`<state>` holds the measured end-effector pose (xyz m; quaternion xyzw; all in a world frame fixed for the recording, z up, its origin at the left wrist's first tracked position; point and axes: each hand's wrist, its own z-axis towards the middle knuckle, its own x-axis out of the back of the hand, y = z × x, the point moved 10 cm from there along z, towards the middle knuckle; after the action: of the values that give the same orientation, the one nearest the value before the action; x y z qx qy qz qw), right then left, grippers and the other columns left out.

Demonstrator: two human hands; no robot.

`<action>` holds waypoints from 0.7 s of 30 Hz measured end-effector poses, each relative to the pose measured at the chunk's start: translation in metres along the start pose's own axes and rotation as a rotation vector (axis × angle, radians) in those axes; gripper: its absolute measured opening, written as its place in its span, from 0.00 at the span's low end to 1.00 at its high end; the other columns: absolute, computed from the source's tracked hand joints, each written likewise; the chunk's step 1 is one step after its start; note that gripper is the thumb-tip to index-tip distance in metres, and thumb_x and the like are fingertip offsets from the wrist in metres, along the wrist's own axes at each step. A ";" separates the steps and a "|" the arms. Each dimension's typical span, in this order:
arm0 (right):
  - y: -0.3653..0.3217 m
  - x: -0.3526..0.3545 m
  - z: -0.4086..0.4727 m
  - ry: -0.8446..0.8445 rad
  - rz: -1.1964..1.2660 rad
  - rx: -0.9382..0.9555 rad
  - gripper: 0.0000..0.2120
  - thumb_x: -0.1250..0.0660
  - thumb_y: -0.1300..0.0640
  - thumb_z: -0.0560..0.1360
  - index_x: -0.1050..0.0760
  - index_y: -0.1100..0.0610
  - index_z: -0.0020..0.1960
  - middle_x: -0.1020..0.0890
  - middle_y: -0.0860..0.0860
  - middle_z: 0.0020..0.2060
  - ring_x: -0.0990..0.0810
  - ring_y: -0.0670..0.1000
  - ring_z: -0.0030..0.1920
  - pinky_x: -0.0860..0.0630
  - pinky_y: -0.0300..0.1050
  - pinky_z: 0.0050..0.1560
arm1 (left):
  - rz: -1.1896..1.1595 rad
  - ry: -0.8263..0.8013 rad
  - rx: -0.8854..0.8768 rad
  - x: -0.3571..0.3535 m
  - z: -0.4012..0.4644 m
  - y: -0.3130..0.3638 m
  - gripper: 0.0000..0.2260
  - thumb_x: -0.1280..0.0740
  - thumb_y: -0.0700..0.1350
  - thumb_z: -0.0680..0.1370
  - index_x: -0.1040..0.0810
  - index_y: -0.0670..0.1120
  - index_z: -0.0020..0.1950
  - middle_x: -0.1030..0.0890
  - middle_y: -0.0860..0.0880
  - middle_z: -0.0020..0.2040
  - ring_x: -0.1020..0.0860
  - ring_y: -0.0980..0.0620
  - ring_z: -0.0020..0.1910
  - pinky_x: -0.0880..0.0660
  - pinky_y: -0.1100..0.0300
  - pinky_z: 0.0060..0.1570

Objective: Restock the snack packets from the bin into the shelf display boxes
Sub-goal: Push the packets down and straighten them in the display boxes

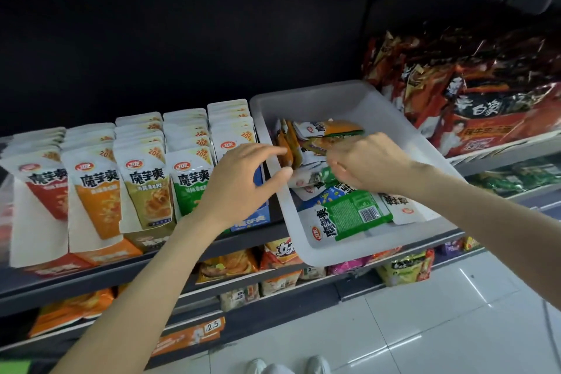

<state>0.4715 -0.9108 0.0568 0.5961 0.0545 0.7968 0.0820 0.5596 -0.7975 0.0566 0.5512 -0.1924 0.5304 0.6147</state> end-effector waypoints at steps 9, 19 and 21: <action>0.055 0.033 -0.039 0.334 1.228 -0.754 0.04 0.34 0.61 0.77 0.23 0.54 0.44 0.19 0.51 0.37 0.23 0.49 0.35 0.24 0.39 0.37 | -1.019 0.193 0.318 0.001 0.016 0.003 0.21 0.31 0.48 0.76 0.32 0.56 0.67 0.24 0.55 0.63 0.22 0.56 0.59 0.26 0.55 0.60; 0.002 0.041 0.018 0.257 1.321 -0.543 0.19 0.32 0.63 0.75 0.33 0.52 0.63 0.20 0.47 0.43 0.17 0.49 0.40 0.19 0.43 0.38 | -0.692 0.256 0.254 0.038 -0.013 -0.018 0.20 0.29 0.36 0.74 0.26 0.60 0.54 0.20 0.57 0.45 0.20 0.62 0.39 0.21 0.63 0.42; -0.017 0.054 0.044 0.216 1.191 -0.419 0.23 0.30 0.63 0.74 0.35 0.50 0.64 0.19 0.46 0.41 0.16 0.49 0.39 0.19 0.41 0.36 | -0.580 0.345 0.229 0.062 -0.029 -0.029 0.21 0.29 0.36 0.74 0.27 0.62 0.53 0.21 0.61 0.44 0.21 0.64 0.40 0.22 0.67 0.41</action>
<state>0.4996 -0.8836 0.1169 0.4120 -0.4350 0.7551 -0.2660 0.5972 -0.7397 0.0844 0.5504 0.1394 0.4370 0.6976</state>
